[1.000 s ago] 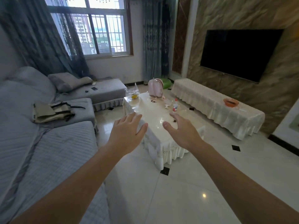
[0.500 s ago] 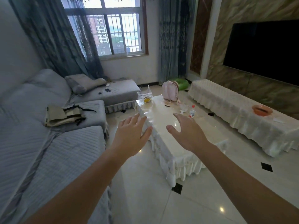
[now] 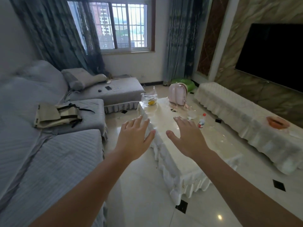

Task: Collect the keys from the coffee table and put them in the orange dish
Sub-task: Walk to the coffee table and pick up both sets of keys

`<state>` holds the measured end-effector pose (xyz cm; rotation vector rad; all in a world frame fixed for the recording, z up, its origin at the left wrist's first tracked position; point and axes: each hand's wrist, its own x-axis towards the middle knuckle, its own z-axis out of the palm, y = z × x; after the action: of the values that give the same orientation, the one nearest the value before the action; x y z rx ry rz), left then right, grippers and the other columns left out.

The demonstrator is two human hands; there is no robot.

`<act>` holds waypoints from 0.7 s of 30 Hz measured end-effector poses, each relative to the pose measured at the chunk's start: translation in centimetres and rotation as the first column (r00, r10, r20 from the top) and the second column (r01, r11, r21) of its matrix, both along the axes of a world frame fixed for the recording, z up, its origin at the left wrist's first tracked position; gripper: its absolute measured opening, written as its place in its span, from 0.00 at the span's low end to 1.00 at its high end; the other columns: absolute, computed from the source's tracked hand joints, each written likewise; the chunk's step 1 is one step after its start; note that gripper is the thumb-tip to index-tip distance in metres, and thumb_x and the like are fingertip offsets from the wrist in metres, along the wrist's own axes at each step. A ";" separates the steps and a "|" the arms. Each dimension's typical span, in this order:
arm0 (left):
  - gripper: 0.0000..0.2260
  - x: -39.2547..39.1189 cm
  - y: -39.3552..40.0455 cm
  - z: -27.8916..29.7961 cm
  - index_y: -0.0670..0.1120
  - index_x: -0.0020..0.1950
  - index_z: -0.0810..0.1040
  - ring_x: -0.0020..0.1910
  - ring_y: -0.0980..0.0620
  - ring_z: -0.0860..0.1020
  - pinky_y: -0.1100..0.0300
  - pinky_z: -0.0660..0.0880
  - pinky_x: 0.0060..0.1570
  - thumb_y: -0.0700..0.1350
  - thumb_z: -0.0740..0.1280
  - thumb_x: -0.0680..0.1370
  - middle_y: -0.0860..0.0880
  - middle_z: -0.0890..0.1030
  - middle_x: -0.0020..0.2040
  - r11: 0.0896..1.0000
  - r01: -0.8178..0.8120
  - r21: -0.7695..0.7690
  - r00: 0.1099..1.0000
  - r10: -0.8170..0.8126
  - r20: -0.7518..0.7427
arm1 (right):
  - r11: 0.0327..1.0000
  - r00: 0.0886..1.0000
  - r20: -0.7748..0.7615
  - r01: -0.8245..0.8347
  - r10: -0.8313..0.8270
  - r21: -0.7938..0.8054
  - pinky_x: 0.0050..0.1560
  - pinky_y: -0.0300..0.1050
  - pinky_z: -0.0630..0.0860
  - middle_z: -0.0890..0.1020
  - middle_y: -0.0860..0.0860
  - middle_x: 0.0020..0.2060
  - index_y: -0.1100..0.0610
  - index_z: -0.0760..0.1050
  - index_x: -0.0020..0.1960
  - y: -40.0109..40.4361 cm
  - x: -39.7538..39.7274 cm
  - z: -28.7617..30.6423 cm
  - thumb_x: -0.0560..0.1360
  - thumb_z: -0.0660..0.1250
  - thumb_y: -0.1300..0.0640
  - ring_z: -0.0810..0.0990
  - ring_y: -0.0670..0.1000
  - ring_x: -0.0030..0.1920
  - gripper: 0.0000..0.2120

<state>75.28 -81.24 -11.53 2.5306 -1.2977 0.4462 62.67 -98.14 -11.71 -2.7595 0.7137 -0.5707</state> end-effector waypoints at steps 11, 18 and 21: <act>0.27 13.3 -9.0 -0.6 0.49 0.73 0.65 0.72 0.44 0.65 0.46 0.61 0.69 0.62 0.48 0.79 0.44 0.67 0.74 0.984 0.174 0.026 0.984 -0.174 -0.026 | 0.984 0.983 -0.050 0.180 -0.179 0.012 0.73 0.55 0.58 0.64 0.51 0.75 0.53 0.59 0.76 -5.4 11.1 0.3 0.77 0.56 0.38 0.59 0.54 0.75 0.32; 0.27 18.2 -14.0 -1.4 0.49 0.73 0.66 0.72 0.44 0.65 0.47 0.60 0.70 0.62 0.49 0.79 0.44 0.67 0.74 0.978 0.206 0.032 0.978 -0.204 -0.054 | 0.974 0.972 -0.073 0.226 -0.224 0.022 0.73 0.54 0.59 0.65 0.51 0.75 0.53 0.59 0.76 -10.0 15.0 -1.0 0.77 0.56 0.38 0.59 0.54 0.75 0.32; 0.27 20.2 -16.5 -2.3 0.50 0.73 0.65 0.72 0.44 0.65 0.46 0.60 0.70 0.62 0.48 0.79 0.44 0.67 0.74 0.978 0.200 0.055 0.978 -0.196 -0.070 | 0.975 0.974 -0.075 0.218 -0.215 0.037 0.72 0.53 0.59 0.65 0.50 0.75 0.52 0.59 0.76 -12.6 16.9 -2.2 0.77 0.56 0.38 0.59 0.54 0.75 0.32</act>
<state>95.46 -97.76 -13.82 2.4100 -1.5416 0.2846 79.59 -110.77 -13.93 -2.6895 1.0407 -0.4928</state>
